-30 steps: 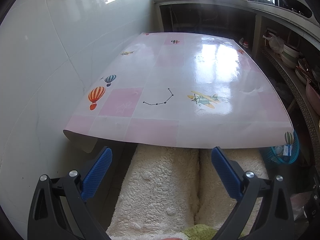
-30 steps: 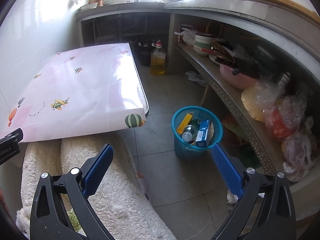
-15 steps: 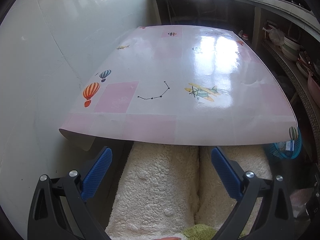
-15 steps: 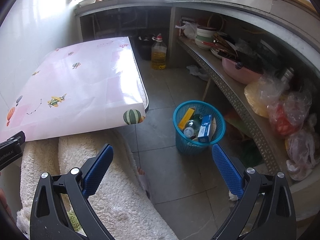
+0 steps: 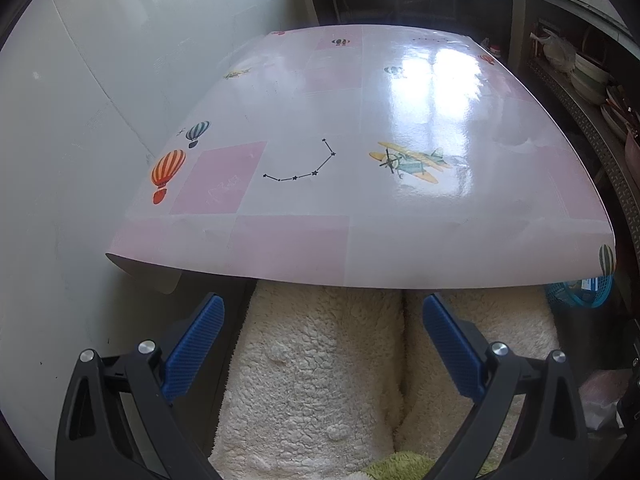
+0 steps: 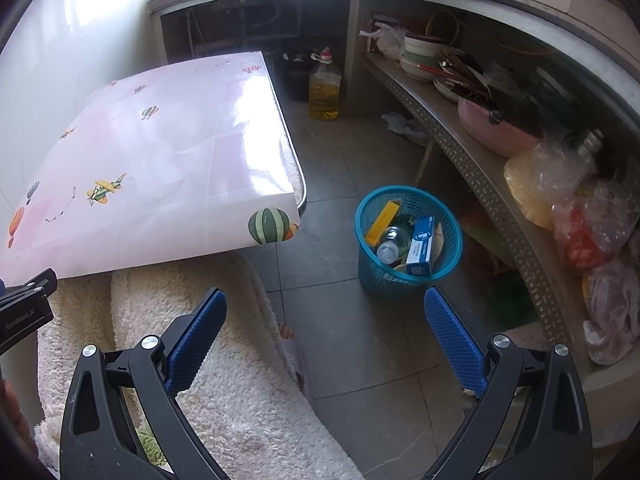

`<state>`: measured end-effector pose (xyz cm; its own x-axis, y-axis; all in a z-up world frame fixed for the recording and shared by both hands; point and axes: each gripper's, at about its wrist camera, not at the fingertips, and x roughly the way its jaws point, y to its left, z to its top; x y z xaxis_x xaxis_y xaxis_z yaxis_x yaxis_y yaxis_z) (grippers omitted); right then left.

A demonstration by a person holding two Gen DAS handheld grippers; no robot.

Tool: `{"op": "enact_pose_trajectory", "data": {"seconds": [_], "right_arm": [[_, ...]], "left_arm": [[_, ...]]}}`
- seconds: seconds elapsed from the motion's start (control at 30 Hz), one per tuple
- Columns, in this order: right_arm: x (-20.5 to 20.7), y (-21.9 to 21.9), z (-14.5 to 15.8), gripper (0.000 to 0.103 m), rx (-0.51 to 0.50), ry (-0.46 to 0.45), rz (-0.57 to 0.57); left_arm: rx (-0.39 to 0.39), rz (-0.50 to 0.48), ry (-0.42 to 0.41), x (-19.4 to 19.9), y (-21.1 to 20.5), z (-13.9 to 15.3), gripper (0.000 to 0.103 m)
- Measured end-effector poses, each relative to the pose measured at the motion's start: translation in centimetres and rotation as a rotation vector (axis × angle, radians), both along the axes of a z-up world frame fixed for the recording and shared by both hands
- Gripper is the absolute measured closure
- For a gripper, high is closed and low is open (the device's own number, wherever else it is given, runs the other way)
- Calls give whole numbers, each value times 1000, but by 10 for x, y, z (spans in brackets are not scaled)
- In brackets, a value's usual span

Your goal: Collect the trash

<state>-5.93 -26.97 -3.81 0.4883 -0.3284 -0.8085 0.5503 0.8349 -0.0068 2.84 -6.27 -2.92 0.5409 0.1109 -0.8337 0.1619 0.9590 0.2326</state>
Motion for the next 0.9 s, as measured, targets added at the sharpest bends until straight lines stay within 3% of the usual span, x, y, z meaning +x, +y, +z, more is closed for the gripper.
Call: {"op": "enact_pose_trajectory", "data": {"seconds": [0.9], "right_arm": [[18,-9,-18,8,49,62,18]], "left_arm": [[46,22,83,26,1,-28,6]]}}
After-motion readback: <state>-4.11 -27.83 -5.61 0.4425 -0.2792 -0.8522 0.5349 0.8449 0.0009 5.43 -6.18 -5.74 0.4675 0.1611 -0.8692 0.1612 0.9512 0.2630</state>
